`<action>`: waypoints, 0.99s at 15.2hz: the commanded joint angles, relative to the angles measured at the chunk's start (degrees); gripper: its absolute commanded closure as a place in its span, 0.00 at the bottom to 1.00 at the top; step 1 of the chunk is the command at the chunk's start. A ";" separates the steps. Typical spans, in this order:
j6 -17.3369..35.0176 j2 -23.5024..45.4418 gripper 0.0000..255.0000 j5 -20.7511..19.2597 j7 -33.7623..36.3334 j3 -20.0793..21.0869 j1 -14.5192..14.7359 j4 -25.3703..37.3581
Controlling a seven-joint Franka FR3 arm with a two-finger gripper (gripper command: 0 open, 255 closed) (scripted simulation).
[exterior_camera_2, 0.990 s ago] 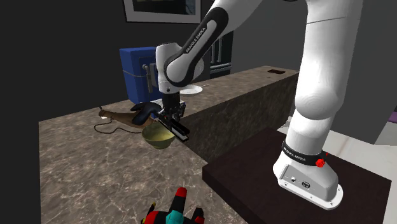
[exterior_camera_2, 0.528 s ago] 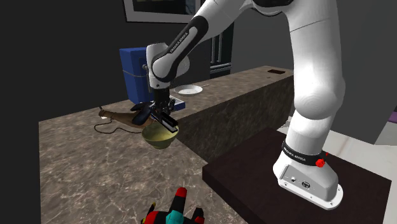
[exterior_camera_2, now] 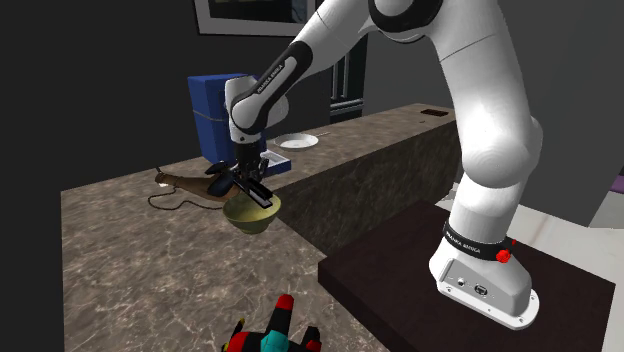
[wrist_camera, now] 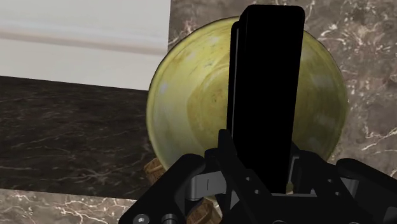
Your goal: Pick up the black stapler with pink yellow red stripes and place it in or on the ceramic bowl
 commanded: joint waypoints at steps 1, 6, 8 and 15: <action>1.03 1.29 1.00 -0.37 0.19 -0.26 0.20 0.28; 3.69 4.06 1.00 -1.20 0.67 -0.87 0.65 0.35; 3.72 4.10 1.00 -1.21 0.68 -0.88 0.66 0.35; 3.72 4.10 0.00 -1.21 0.68 -0.88 0.66 0.35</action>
